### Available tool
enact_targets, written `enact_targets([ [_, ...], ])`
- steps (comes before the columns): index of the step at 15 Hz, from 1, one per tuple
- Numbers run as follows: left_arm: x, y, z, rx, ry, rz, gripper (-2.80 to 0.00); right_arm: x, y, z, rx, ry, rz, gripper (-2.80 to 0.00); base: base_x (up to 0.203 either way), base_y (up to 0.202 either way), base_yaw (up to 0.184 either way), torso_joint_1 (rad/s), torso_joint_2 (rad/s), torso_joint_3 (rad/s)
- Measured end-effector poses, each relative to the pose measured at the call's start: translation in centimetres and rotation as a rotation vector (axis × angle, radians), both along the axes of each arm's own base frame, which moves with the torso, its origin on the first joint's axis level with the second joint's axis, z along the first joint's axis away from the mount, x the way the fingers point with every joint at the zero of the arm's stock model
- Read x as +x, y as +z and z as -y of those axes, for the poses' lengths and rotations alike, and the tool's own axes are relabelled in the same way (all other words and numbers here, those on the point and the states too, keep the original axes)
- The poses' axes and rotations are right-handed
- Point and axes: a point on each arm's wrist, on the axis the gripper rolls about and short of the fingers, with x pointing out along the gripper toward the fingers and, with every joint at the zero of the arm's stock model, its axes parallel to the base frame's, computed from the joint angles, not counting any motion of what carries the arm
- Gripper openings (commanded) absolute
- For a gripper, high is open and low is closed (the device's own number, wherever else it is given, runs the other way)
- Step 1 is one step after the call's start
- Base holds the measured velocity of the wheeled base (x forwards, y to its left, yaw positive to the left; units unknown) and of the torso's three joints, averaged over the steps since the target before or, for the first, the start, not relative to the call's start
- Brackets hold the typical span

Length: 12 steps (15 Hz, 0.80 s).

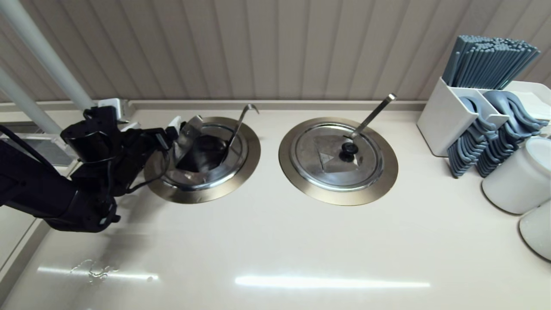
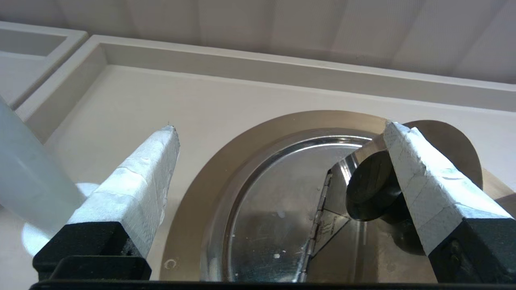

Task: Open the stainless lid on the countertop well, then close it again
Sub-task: Open the lid

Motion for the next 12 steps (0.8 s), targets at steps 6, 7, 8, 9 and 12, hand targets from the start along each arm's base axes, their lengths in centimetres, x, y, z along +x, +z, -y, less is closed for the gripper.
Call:
enact_targets([
  [6,0.2,0.2,-0.8,0.001,0.017,0.009,0.00,0.0,0.0,0.0,0.000,0.000,-0.001,-2.80,0.000,0.000,0.000,0.000,0.00,0.000],
  [7,0.3,0.3,-1.1,0.001,0.027,0.014,0.00,0.0,0.0,0.0,0.000,0.001,-0.001,-2.80,0.000,0.000,0.000,0.000,0.00,0.000],
  [8,0.3,0.3,-1.3,0.000,0.032,0.016,0.00,0.0,0.0,0.0,0.000,0.000,-0.001,-2.80,0.000,0.000,0.000,0.000,0.00,0.000],
  [9,0.3,0.3,-1.4,0.001,0.033,0.015,0.00,0.0,0.0,0.0,0.000,0.000,-0.001,-2.80,0.000,0.000,0.000,0.000,0.00,0.000],
  [12,0.4,0.5,-2.0,0.003,0.038,0.022,0.00,0.0,0.0,0.0,0.000,0.000,-0.001,-2.80,0.000,0.000,0.000,0.000,0.00,0.000],
])
